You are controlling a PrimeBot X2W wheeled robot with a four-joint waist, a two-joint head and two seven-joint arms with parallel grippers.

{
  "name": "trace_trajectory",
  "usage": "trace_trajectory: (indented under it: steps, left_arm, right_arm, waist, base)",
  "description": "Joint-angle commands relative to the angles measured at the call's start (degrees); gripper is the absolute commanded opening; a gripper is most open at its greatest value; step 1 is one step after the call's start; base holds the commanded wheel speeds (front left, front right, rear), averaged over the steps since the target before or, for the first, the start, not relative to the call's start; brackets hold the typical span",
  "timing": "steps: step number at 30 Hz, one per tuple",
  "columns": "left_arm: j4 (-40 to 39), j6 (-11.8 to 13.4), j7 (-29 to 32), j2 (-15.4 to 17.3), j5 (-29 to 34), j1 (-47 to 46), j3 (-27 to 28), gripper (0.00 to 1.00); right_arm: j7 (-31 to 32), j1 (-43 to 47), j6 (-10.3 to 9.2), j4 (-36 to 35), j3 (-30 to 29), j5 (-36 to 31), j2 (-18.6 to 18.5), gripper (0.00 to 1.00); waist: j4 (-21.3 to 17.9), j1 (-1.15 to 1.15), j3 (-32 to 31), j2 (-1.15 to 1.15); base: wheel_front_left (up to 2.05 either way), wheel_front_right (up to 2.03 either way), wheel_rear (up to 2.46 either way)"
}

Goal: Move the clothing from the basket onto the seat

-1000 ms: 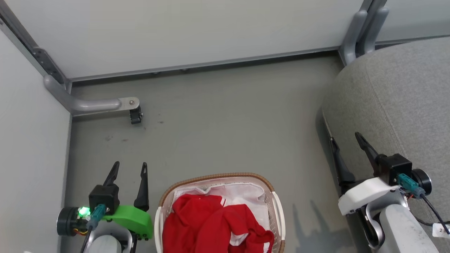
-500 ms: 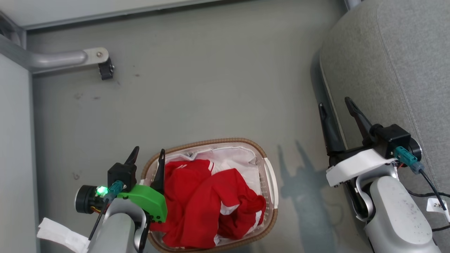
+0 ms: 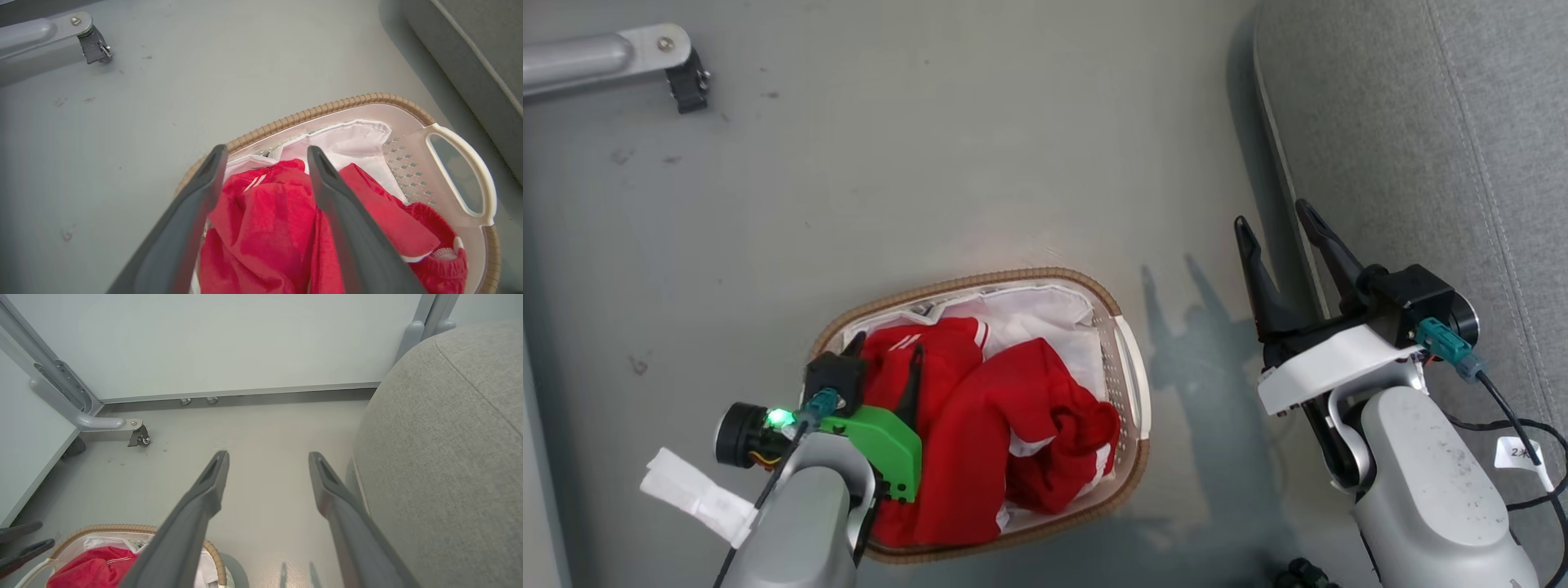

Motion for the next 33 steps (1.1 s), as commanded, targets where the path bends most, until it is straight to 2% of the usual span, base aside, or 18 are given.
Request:
trace_trajectory:
  steps: [1, 15, 23, 33]
  left_arm:
    - [0.81, -0.18, -0.04, 0.48, 0.08, -1.43, -1.05, 1.0]
    - [5.94, -0.18, -0.04, 1.51, -6.83, -6.38, -17.07, 1.0]
    - [10.93, -0.18, -0.04, 2.53, -11.36, -9.59, -25.43, 1.0]
    - [13.38, -0.18, -0.04, 3.75, -16.18, -12.94, -32.39, 1.0]
  right_arm:
    - [-0.25, -0.87, -0.04, 0.22, 0.17, 0.29, 0.0, 1.0]
    - [-0.25, -2.38, -0.04, 1.2, 1.94, 1.51, 0.9, 1.0]
    - [-0.26, -3.74, -0.04, 1.21, 0.9, 2.0, 1.19, 1.0]
    - [-0.26, -4.78, -0.04, 1.08, 1.62, 2.85, 1.4, 1.0]
  waist:
    - [-1.4, -0.01, 2.47, 0.0]
    - [-3.43, -0.01, 6.63, 0.0]
    - [-4.41, -0.01, 9.73, 0.0]
    - [-5.56, -0.01, 13.32, 0.0]
  base:
    - [0.0, 0.0, 0.0]
    - [0.0, 0.0, 0.0]
    - [0.0, 0.0, 0.0]
    - [0.0, 0.0, 0.0]
